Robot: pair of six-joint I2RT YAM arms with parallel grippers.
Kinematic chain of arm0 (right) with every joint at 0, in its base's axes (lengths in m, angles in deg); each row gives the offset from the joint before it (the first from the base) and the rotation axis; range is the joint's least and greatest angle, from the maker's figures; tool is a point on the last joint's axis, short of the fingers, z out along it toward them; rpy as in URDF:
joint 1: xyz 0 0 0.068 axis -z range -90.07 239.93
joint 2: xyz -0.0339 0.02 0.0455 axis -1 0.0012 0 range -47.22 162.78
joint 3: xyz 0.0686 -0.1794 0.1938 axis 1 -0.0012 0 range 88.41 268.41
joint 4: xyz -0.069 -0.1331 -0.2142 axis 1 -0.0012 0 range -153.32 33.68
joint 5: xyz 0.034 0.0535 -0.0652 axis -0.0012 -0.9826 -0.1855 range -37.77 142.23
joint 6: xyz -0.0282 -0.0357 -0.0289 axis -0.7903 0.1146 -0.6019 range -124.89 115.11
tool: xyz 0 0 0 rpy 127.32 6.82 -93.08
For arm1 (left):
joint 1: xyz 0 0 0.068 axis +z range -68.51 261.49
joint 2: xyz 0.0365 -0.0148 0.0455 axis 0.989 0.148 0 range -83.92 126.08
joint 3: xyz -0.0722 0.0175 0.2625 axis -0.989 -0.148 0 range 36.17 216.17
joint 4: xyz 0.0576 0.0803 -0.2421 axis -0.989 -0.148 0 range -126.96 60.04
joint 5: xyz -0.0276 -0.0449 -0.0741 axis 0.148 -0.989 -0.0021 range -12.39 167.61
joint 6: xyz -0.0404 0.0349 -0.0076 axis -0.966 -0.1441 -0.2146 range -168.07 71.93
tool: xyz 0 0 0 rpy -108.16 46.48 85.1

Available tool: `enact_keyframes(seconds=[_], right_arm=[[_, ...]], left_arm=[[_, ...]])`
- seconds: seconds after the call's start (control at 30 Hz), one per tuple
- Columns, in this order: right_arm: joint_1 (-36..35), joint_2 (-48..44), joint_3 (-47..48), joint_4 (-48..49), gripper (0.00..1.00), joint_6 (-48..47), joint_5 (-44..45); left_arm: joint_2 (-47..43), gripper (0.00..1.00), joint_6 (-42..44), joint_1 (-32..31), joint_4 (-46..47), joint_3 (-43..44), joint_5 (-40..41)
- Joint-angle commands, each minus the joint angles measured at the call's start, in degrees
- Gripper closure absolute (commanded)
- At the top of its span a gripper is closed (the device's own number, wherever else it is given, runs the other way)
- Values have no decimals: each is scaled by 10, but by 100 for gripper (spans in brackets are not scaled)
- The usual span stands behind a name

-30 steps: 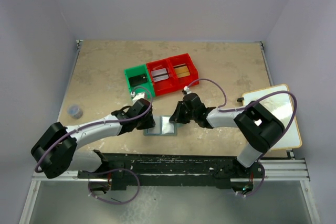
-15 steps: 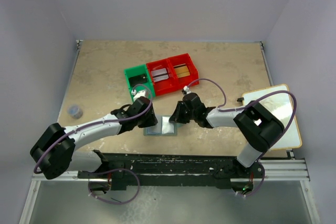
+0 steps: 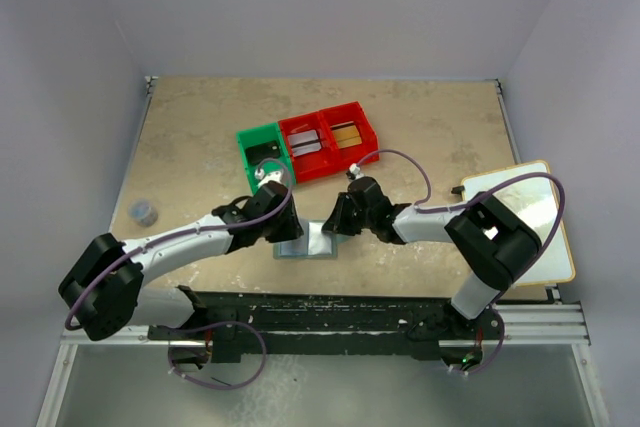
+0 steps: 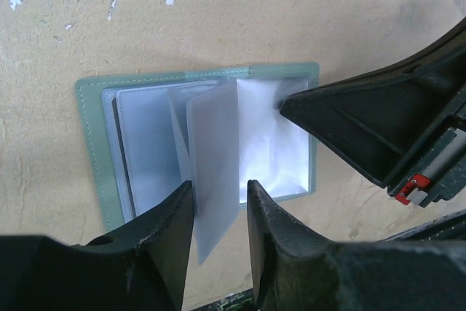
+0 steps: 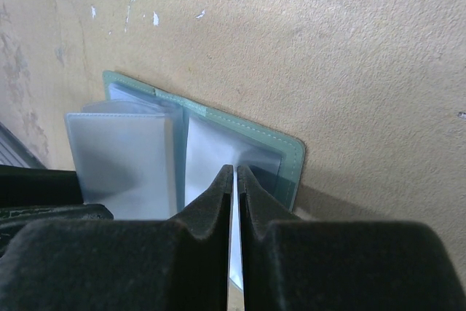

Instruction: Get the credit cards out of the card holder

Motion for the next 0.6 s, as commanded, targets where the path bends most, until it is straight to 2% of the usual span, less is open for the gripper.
enact_keyframes(seconds=[0.0,0.1,0.23,0.57], right_arm=[[-2,18,12,-34,91,-14,8],[-3,18,14,-35,91,-15,5],[-2,20,18,-36,91,-16,4],[-3,26,19,-33,92,-15,0]], left_arm=[[3,69,23,-4,-5,43,-11],[13,69,53,-3,-57,74,10],[12,69,65,-4,-70,84,6],[23,70,71,-6,-12,73,-78]])
